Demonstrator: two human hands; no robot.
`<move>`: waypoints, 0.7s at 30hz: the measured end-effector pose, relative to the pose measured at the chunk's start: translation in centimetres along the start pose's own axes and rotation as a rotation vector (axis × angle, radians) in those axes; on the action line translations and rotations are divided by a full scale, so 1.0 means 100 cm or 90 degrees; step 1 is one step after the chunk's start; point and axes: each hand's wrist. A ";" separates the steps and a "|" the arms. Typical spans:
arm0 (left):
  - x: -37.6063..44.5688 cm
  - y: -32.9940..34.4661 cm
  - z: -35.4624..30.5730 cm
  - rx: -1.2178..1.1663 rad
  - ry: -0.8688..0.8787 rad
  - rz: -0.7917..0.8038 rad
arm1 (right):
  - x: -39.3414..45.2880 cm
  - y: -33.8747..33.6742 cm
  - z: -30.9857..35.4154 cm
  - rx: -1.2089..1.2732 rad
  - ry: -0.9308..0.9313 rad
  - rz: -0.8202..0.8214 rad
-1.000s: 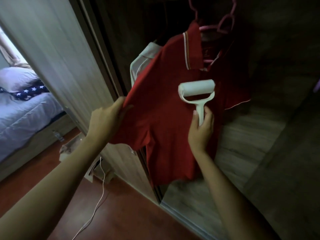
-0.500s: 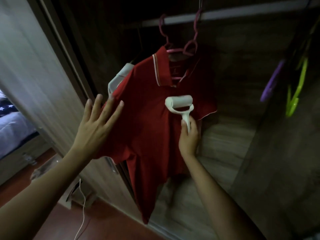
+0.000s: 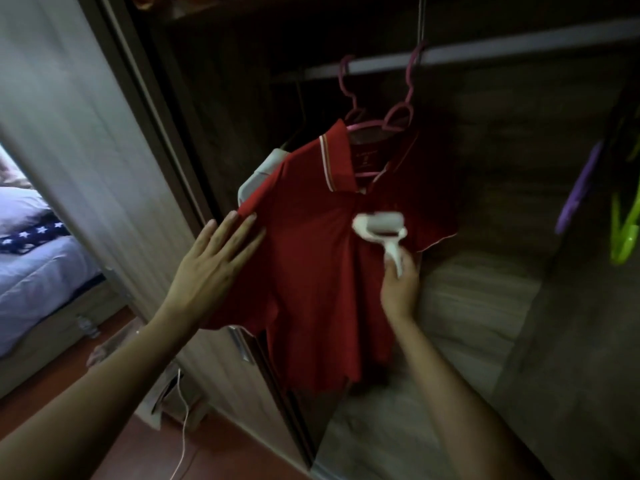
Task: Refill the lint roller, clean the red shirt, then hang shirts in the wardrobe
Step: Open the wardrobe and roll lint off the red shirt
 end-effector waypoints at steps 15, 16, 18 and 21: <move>0.008 0.006 -0.008 -0.059 -0.082 0.068 | 0.020 -0.012 -0.019 -0.023 0.043 -0.052; 0.008 0.006 -0.007 -0.062 -0.085 0.071 | 0.037 -0.009 -0.003 -0.004 0.016 -0.068; 0.009 0.005 -0.007 -0.068 -0.094 0.086 | 0.068 -0.003 0.025 0.021 -0.020 -0.090; 0.010 0.004 -0.008 -0.063 -0.104 0.090 | 0.097 0.004 0.038 0.045 -0.022 -0.116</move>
Point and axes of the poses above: each hand's wrist, its own x-axis towards the middle knuckle, its own y-axis out of the palm, z = x × y, and after that the axes turned 12 degrees about x, right-handed
